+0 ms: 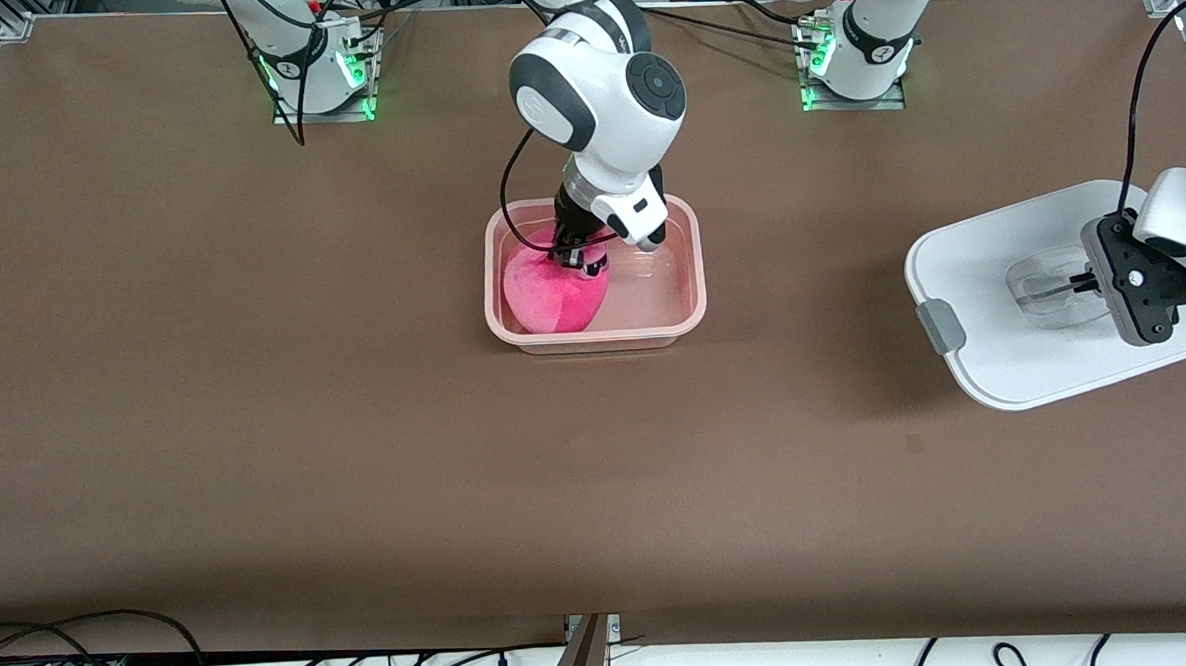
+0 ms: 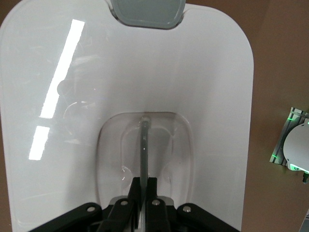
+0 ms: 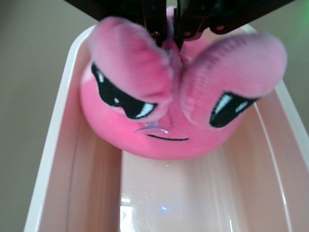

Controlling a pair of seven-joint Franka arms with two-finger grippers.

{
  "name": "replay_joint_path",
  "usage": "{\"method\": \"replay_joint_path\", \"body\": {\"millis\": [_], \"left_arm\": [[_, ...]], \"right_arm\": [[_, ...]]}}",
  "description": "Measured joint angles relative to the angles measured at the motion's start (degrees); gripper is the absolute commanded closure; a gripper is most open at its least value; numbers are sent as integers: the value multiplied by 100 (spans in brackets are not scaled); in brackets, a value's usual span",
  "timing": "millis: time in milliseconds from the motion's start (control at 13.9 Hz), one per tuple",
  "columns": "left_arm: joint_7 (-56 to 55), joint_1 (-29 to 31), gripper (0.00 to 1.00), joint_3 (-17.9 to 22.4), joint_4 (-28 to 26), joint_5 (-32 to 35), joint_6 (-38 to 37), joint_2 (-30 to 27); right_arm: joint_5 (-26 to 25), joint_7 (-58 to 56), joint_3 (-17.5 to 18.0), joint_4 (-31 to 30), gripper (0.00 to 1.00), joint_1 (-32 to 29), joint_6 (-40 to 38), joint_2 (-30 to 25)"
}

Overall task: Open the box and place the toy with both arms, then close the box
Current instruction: 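Open the right gripper to release the toy inside the box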

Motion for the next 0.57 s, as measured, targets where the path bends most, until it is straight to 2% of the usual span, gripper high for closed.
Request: {"method": "replay_joint_path", "body": {"millis": [215, 287, 430, 574], "left_arm": [[0, 0, 100, -3, 0, 0, 0, 0], [0, -1, 100, -4, 0, 0, 0, 0], [0, -1, 100, -4, 0, 0, 0, 0], [0, -3, 100, -6, 0, 0, 0, 0]], "right_arm": [[0, 2, 0, 4, 100, 26, 71, 122], [0, 28, 0, 5, 91, 56, 128, 179], [-3, 239, 0, 7, 0, 141, 330, 332], [-37, 488, -1, 10, 0, 232, 698, 518]]}}
